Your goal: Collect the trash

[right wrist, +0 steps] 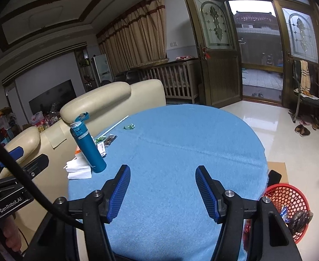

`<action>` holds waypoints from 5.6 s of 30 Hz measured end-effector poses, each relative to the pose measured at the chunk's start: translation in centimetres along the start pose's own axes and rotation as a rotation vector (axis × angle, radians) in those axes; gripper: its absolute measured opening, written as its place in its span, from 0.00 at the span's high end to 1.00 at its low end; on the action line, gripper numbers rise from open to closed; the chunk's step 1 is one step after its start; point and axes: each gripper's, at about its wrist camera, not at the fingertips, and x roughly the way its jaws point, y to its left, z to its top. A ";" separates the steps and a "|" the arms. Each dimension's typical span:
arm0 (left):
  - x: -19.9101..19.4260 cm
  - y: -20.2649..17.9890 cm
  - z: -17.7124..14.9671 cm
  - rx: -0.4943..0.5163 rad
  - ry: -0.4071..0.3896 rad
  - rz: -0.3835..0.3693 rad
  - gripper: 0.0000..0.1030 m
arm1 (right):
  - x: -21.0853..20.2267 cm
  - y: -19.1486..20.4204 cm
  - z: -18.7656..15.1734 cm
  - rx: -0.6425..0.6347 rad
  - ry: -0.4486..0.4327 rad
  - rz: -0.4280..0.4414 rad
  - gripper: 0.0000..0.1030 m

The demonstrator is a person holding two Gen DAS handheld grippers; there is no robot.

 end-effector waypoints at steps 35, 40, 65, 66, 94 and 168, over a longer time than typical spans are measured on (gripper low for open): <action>-2.0 1.0 0.4 -0.052 -0.044 0.027 0.15 | -2.4 -0.5 0.2 -0.013 -0.073 0.009 0.34; -1.9 1.4 0.2 -0.065 -0.044 0.031 0.15 | -2.4 -0.4 0.2 -0.011 -0.072 0.008 0.34; -1.7 2.0 -0.2 -0.093 -0.045 0.033 0.15 | -2.3 -0.5 0.1 -0.013 -0.069 0.010 0.34; -1.7 2.1 -0.2 -0.092 -0.046 0.033 0.15 | -2.3 -0.5 0.0 -0.014 -0.067 0.010 0.34; -1.6 2.5 -0.8 -0.106 -0.040 0.039 0.15 | -1.9 0.0 -0.4 -0.018 -0.056 0.013 0.34; -1.3 3.2 -2.2 -0.126 -0.025 0.042 0.15 | -1.5 0.4 -0.8 -0.029 -0.044 0.016 0.34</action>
